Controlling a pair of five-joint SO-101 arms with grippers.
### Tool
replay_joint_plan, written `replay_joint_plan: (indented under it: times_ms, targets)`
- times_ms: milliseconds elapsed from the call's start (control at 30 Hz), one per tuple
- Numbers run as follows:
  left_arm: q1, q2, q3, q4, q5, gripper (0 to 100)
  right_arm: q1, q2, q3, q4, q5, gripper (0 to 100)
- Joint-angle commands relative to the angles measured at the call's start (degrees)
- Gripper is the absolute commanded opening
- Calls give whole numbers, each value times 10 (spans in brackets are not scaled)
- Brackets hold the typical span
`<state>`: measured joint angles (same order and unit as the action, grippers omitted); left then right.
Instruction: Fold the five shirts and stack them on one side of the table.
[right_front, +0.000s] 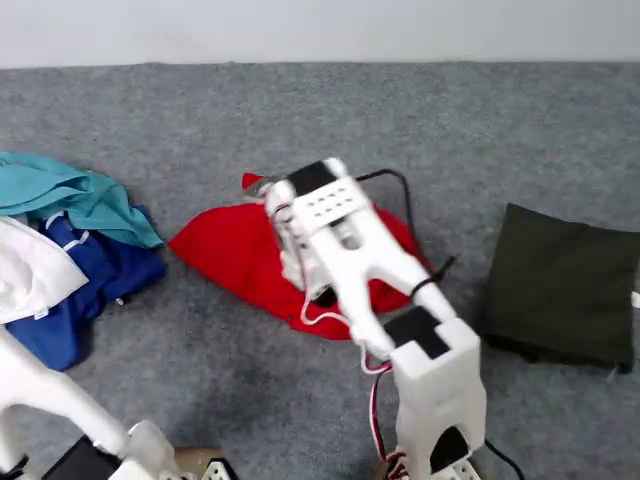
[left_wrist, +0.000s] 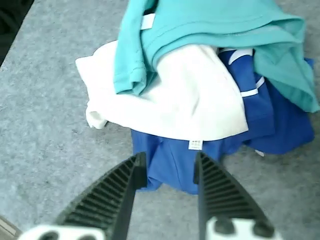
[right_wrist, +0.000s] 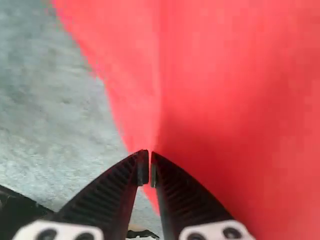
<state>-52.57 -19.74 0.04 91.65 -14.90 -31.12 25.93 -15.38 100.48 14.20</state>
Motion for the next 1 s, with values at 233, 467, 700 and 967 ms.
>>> replay_joint_plan:
  times_ms: [233,467,700,967]
  targets:
    - [-4,-22,-4,2,-11,163,161,-140,212,23,118,10]
    - [-4,-22,-4,-1,-11,163,249,-255,229,23,199,10]
    - [-4,-21,-4,-1,-11,163,86,-320,181,13,127,15]
    - [-4,-21,18,-3,-15,163,-98,-185,22,-76,1,162]
